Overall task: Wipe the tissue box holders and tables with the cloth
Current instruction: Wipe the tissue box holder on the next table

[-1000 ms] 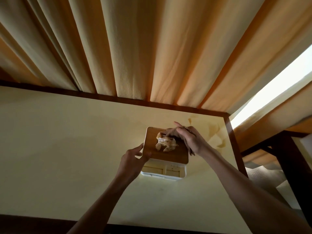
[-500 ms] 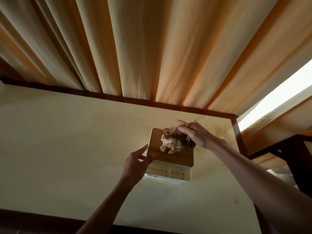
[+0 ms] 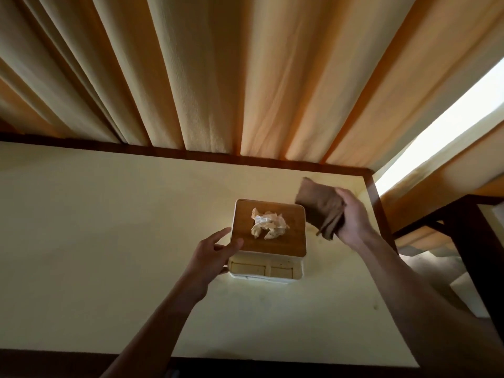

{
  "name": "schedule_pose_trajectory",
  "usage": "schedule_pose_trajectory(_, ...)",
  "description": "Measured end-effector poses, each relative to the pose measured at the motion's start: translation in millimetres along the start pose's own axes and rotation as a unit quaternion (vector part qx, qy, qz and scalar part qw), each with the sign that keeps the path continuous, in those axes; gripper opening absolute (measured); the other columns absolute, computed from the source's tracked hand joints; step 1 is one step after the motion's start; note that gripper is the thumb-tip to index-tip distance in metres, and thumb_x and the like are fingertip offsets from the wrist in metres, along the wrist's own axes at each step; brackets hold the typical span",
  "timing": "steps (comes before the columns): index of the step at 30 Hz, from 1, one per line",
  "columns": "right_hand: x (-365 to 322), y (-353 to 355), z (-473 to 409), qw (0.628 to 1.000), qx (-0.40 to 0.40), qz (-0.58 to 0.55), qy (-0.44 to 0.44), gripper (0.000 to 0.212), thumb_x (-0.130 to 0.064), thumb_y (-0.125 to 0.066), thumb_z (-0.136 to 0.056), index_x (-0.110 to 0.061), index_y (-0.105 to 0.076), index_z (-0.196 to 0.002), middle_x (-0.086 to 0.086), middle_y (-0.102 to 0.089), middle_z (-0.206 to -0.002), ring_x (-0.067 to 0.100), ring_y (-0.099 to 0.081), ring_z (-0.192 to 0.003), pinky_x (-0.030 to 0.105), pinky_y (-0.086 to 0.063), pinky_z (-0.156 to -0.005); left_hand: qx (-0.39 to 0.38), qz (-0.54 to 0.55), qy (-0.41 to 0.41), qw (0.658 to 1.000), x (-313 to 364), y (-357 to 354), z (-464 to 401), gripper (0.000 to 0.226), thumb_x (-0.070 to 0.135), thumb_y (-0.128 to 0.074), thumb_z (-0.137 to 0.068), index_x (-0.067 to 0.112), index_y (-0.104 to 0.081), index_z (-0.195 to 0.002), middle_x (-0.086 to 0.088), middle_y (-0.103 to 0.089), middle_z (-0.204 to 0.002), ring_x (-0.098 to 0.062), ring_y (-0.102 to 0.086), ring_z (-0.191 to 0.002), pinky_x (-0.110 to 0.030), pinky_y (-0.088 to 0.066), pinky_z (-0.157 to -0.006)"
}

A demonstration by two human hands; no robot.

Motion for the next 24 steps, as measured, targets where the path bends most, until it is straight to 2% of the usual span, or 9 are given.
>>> schedule_pose_trajectory(2, 30.1, 34.7, 20.9, 0.988, 0.053, -0.137, -0.044, 0.041, -0.043, -0.044, -0.102, -0.017, -0.06, -0.131, 0.017, -0.067, -0.123, 0.036, -0.063, -0.116, 0.044, -0.056, -0.087, -0.012, 0.019, 0.022, 1.0, -3.6, -5.3, -0.7, 0.056, 0.041, -0.075, -0.082, 0.031, -0.056, -0.134, -0.016, -0.07, -0.108, -0.025, -0.068, -0.091, -0.038, -0.057, -0.081)
schedule_pose_trajectory(6, 115.0, 69.3, 72.6, 0.931, 0.15, -0.314, -0.109, 0.049, -0.048, -0.046, -0.098, -0.015, -0.063, -0.131, 0.022, -0.065, -0.128, 0.044, -0.06, -0.119, 0.063, -0.043, -0.102, 0.01, 0.064, 0.034, 0.997, -6.6, -19.3, 0.4, 0.047, 0.038, -0.074, -0.084, 0.03, -0.054, -0.127, -0.014, -0.069, -0.108, -0.022, -0.063, -0.086, -0.038, -0.056, -0.077)
schedule_pose_trajectory(8, 145.2, 68.2, 95.4, 0.91, 0.173, -0.351, -0.133, 0.05, -0.046, -0.046, -0.098, -0.012, -0.063, -0.131, 0.023, -0.064, -0.129, 0.046, -0.059, -0.12, 0.064, -0.039, -0.106, 0.026, 0.078, 0.027, 0.996, -4.6, -28.0, 1.0, 0.049, 0.037, -0.074, -0.085, 0.029, -0.052, -0.128, -0.013, -0.069, -0.108, -0.023, -0.062, -0.086, -0.037, -0.058, -0.074)
schedule_pose_trajectory(12, 161.6, 47.2, 118.9, 0.915, 0.184, -0.328, -0.148, 0.041, -0.031, -0.044, -0.102, -0.006, -0.064, -0.128, 0.023, -0.067, -0.123, 0.041, -0.064, -0.113, 0.054, -0.048, -0.1, 0.041, 0.08, 0.024, 0.996, 5.1, -35.4, -7.1, 0.049, 0.039, -0.072, -0.087, 0.028, -0.051, -0.13, -0.011, -0.068, -0.109, -0.023, -0.061, -0.087, -0.039, -0.057, -0.077)
schedule_pose_trajectory(15, 152.2, 35.8, 121.2, 0.932, 0.169, -0.283, -0.153, 0.031, -0.02, -0.048, -0.102, -0.006, -0.063, -0.125, 0.019, -0.072, -0.114, 0.034, -0.067, -0.103, 0.044, -0.053, -0.08, 0.031, 0.064, 0.012, 0.997, 21.5, -37.0, -15.7, 0.053, 0.039, -0.07, -0.088, 0.026, -0.051, -0.136, -0.006, -0.068, -0.104, -0.021, -0.06, -0.086, -0.037, -0.055, -0.077)
schedule_pose_trajectory(17, 142.2, 32.2, 118.9, 0.943, 0.143, -0.26, -0.15, 0.025, -0.018, -0.049, -0.102, -0.006, -0.064, -0.118, 0.016, -0.076, -0.1, 0.032, -0.068, -0.096, 0.041, -0.054, -0.073, 0.03, 0.049, 0.003, 0.998, 27.3, -37.8, -16.9, 0.053, 0.041, -0.068, -0.09, 0.025, -0.049, -0.137, -0.004, -0.066, -0.101, -0.019, -0.06, -0.085, -0.038, -0.055, -0.078)
schedule_pose_trajectory(19, 130.7, 26.7, 118.5, 0.955, 0.109, -0.233, -0.147, 0.028, -0.018, -0.05, -0.1, -0.004, -0.062, -0.121, 0.018, -0.076, -0.1, 0.035, -0.067, -0.1, 0.043, -0.055, -0.076, 0.062, 0.052, 0.005, 0.997, 22.6, -32.4, -14.6, 0.053, 0.047, -0.065, -0.091, 0.023, -0.05, -0.136, -0.005, -0.066, -0.103, -0.02, -0.062, -0.086, -0.04, -0.055, -0.082)
schedule_pose_trajectory(21, 127.4, 27.6, 114.7, 0.967, 0.079, -0.193, -0.148, 0.04, -0.02, -0.055, -0.096, -0.003, -0.057, -0.132, 0.022, -0.07, -0.117, 0.039, -0.064, -0.111, 0.047, -0.055, -0.085, 0.111, 0.095, 0.016, 0.989, 8.9, -24.6, -6.9, 0.052, 0.052, -0.062, -0.091, 0.021, -0.053, -0.131, -0.007, -0.065, -0.105, -0.021, -0.063, -0.088, -0.04, -0.053, -0.082)
schedule_pose_trajectory(24, 124.3, 30.3, 118.0, 0.973, 0.046, -0.156, -0.164, 0.036, -0.013, -0.058, -0.095, -0.001, -0.058, -0.129, 0.024, -0.07, -0.114, 0.039, -0.067, -0.105, 0.045, -0.058, -0.079, 0.148, 0.18, 0.054, 0.971, -31.1, -30.0, 19.0, 0.028, 0.04, -0.061, -0.094, 0.019, -0.058, -0.112, -0.007, -0.06, -0.094, -0.019, -0.061, -0.08, -0.034, -0.047, -0.072)
Point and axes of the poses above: each hand's wrist, its own z-axis away from the middle knuckle, its own y-axis out of the back of the hand, x = y × z, the point moved 9 cm from there along -z, towards the middle knuckle
